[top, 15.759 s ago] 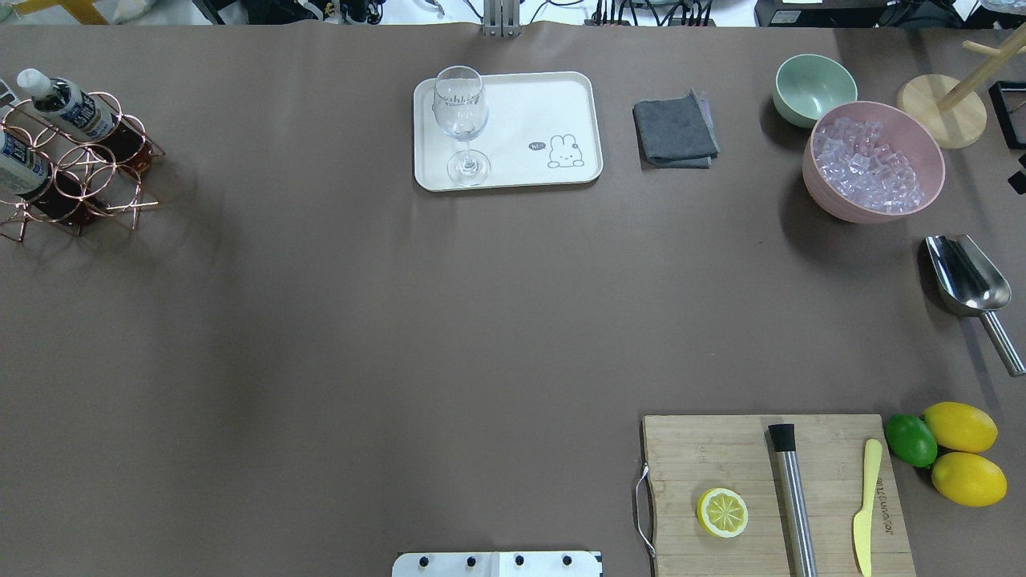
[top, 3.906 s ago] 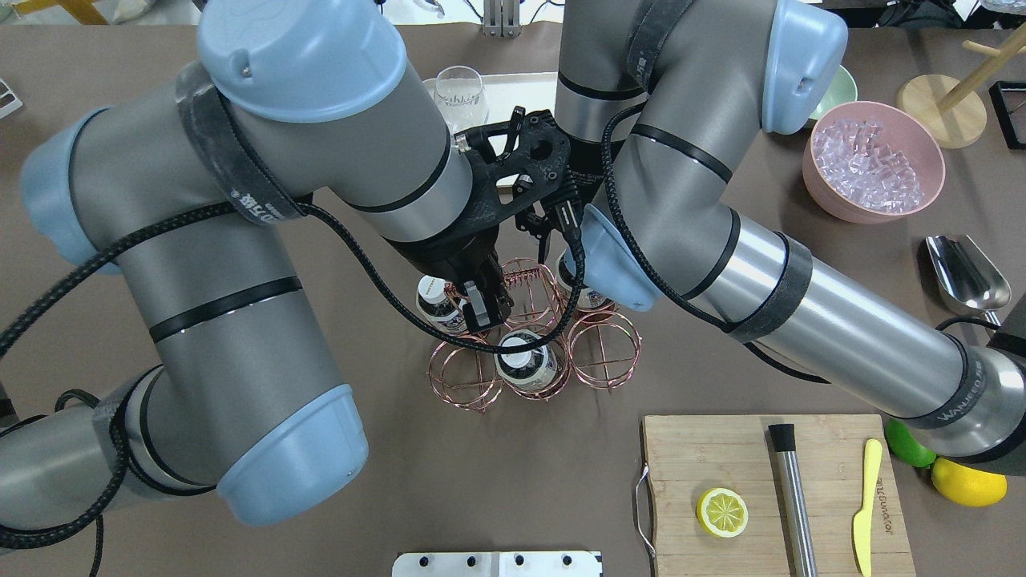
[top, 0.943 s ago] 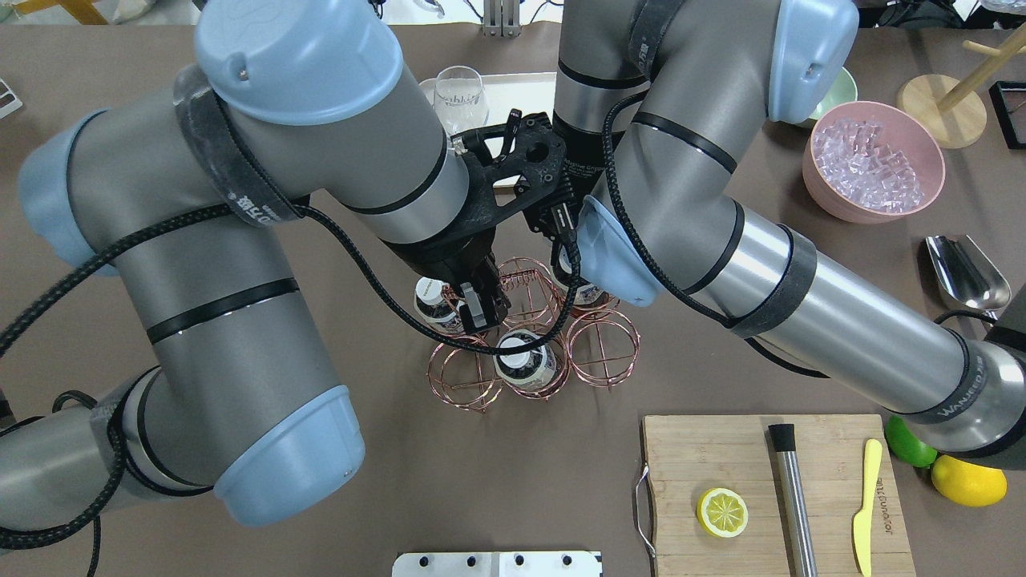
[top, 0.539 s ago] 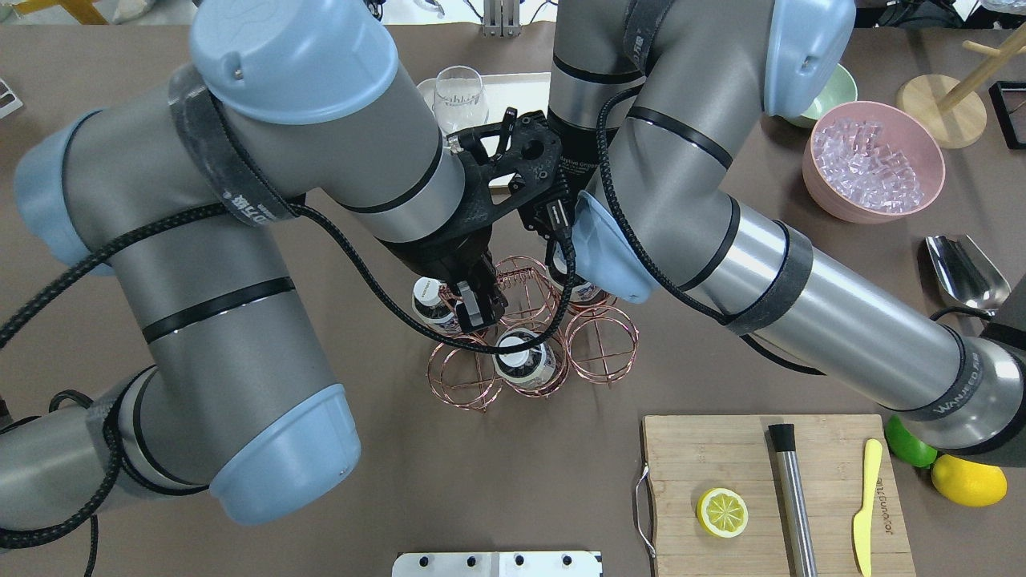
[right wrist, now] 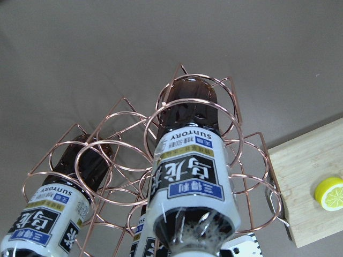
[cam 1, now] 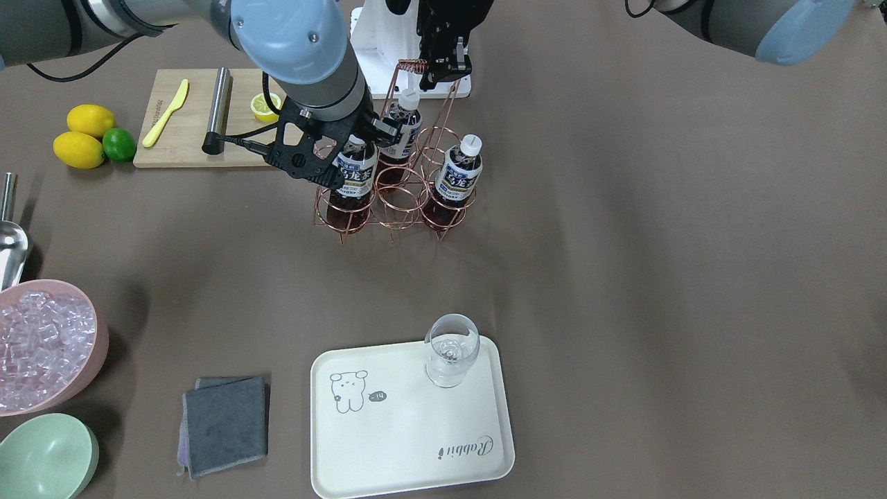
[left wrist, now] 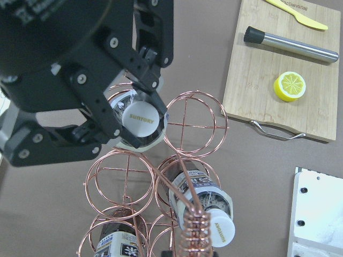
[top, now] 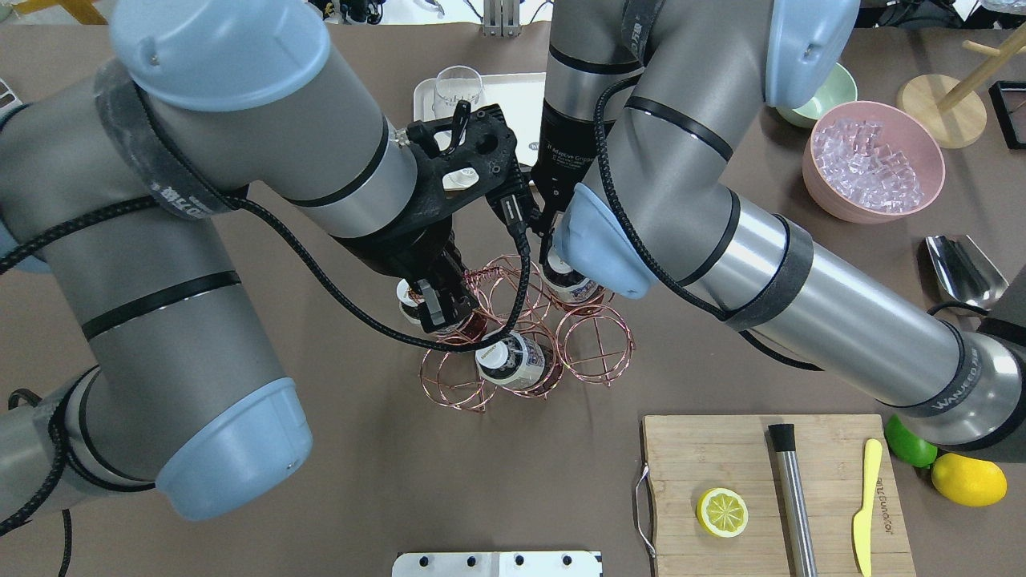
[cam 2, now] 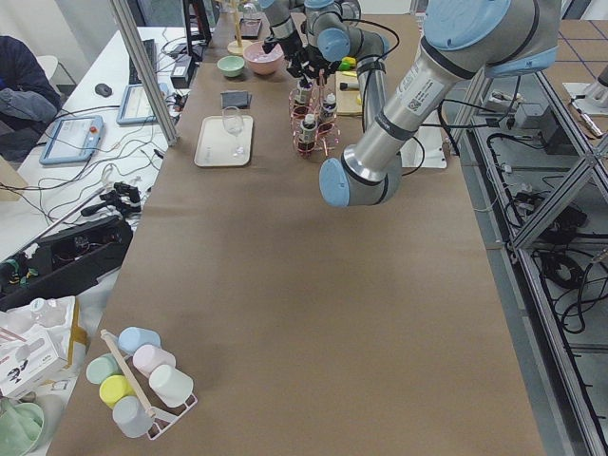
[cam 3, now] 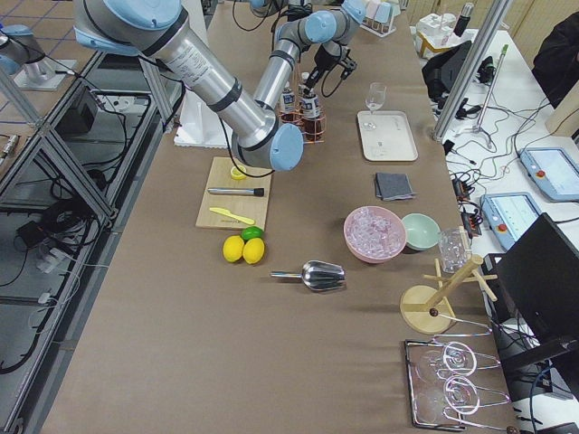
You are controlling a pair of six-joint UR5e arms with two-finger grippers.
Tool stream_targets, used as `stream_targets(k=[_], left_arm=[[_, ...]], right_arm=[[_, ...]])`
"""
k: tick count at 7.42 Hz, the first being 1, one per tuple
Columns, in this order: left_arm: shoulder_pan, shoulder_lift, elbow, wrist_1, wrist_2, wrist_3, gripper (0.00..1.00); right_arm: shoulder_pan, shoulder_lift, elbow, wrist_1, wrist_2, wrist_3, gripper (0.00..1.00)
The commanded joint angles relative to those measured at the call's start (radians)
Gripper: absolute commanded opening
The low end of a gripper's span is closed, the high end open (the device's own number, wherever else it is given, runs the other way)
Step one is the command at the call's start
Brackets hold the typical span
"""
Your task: Take tea from basket to plate
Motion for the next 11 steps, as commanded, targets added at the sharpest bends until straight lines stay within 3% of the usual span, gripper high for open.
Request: stream_targets(k=[1,3,11], left_arm=[[-0.006,0.008,-0.009,0.001,-0.003,0.002,0.00],[-0.009,0.012,-0.010,-0.001,-0.005,0.002,0.00],[-0.007,0.020,-0.016,0.002,-0.005,-0.002,0.00]], right_arm=[[0.003,-0.019,0.019,-0.001,0.002,-0.001,0.00],[0.055,-0.016,0.016,-0.002,0.023,-0.001,0.00],[0.076,0.041,0.010,-0.066,0.063,0.000,0.00]])
